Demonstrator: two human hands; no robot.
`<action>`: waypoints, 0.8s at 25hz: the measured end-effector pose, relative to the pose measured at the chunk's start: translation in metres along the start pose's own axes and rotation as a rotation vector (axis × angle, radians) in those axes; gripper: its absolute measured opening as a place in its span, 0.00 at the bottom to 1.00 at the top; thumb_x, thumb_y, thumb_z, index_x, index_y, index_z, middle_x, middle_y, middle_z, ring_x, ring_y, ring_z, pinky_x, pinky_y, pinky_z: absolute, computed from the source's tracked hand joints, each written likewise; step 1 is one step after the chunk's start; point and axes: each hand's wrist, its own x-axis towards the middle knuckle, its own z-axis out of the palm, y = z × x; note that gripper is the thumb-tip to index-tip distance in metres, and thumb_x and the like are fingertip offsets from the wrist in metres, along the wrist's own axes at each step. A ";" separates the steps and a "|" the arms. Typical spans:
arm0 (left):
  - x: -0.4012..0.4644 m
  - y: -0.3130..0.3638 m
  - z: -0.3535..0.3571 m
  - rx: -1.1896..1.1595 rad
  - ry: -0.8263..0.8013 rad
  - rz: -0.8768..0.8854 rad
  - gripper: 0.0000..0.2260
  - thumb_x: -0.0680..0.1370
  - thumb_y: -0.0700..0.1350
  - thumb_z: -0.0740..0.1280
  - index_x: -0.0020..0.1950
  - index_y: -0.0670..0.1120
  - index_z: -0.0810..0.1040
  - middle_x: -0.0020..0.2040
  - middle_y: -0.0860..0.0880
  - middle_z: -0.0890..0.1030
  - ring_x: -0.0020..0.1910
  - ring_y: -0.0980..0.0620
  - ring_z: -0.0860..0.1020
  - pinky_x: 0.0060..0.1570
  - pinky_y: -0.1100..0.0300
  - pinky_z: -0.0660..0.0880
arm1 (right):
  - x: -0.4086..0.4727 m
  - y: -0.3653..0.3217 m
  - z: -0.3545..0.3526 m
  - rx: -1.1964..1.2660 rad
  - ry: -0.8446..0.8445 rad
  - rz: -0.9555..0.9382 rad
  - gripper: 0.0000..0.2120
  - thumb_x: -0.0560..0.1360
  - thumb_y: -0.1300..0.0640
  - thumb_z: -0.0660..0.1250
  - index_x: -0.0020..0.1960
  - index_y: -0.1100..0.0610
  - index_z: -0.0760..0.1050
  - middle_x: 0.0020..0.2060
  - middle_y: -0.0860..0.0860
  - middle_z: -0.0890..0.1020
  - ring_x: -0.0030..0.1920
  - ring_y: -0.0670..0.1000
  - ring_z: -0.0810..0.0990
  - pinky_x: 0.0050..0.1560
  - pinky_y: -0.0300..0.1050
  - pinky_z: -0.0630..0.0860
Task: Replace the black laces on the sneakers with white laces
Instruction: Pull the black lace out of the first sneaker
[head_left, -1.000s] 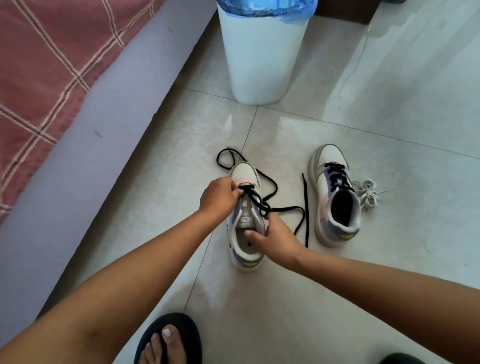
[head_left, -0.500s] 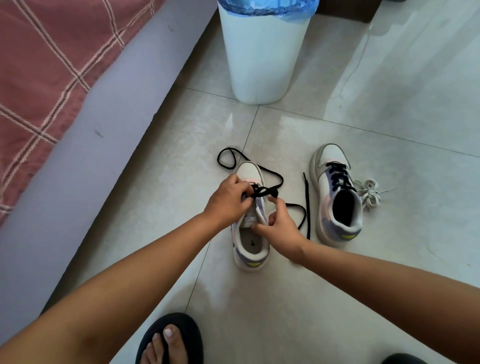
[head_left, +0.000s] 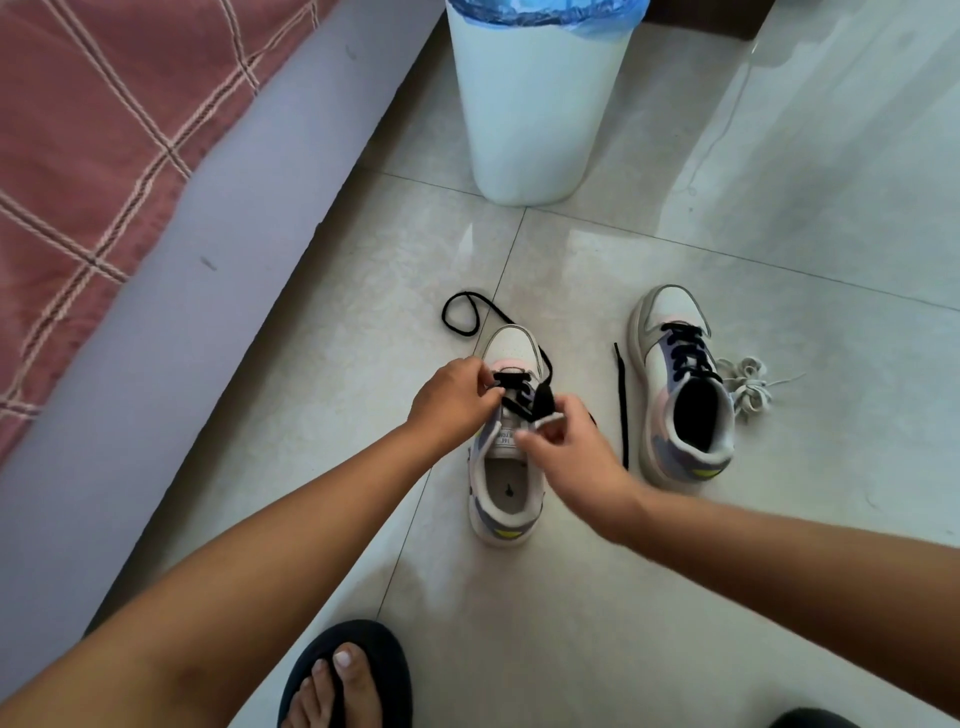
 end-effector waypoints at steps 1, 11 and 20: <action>0.001 0.002 0.000 0.060 0.012 0.011 0.08 0.77 0.47 0.66 0.51 0.44 0.77 0.51 0.47 0.79 0.51 0.47 0.77 0.48 0.55 0.72 | -0.006 0.011 0.001 -0.086 0.014 0.010 0.21 0.76 0.56 0.66 0.65 0.53 0.63 0.41 0.50 0.71 0.38 0.45 0.71 0.37 0.36 0.67; 0.001 0.026 -0.001 0.602 -0.030 0.108 0.10 0.79 0.43 0.59 0.55 0.42 0.77 0.54 0.44 0.79 0.53 0.43 0.78 0.42 0.58 0.68 | 0.015 0.021 0.001 -0.836 0.008 -0.111 0.14 0.77 0.47 0.60 0.54 0.58 0.70 0.49 0.57 0.80 0.50 0.59 0.78 0.42 0.47 0.69; 0.010 0.025 -0.023 0.873 0.116 0.713 0.15 0.50 0.33 0.73 0.31 0.44 0.74 0.29 0.48 0.74 0.25 0.50 0.74 0.23 0.67 0.59 | 0.012 0.027 -0.002 -0.894 -0.034 -0.128 0.15 0.78 0.55 0.57 0.62 0.61 0.66 0.54 0.60 0.79 0.53 0.62 0.77 0.43 0.48 0.68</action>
